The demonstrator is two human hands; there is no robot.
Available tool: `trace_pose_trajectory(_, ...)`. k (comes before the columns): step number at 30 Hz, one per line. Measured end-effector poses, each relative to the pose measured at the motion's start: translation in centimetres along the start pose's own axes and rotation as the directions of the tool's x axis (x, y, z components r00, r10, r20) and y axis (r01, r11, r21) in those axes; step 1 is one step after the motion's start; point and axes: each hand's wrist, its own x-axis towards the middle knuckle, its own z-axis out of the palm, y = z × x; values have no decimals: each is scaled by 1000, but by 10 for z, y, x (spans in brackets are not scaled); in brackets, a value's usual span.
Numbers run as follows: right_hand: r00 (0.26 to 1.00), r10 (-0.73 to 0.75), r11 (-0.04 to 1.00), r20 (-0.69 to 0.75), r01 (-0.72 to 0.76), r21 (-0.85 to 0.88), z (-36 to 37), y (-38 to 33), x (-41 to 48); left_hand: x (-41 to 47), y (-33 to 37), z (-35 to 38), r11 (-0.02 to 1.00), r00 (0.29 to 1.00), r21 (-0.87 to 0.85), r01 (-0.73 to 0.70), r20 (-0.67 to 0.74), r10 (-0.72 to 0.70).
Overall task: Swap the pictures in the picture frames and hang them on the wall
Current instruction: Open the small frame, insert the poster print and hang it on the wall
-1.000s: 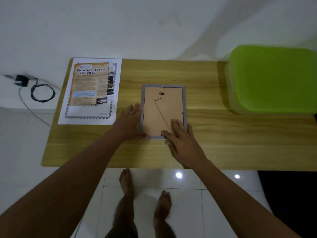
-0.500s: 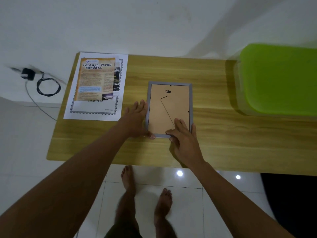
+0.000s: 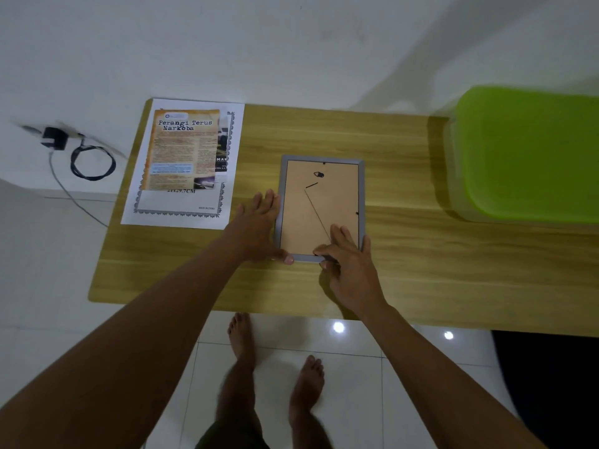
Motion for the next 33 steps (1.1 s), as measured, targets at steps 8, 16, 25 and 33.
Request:
trace_pose_trajectory(8,1000,1,1000,15,-1,-5,-2,-2,1,-1,1,-1,1000,1000,-1,3,1,-3)
trace_pose_trajectory(16,998,-16,998,60,19,-54,-14,1,-3,-4,1,-4,1000,1000,-31,1,-18,-2)
trace_pose_trajectory(25,990,141,983,-5,-140,-121,-55,20,58,14,-5,-5,999,1000,47,-18,-23,19)
trace_pose_trajectory(33,987,149,965,67,-131,-226,-63,28,74,15,-6,-5,997,1000,68,-26,11,26)
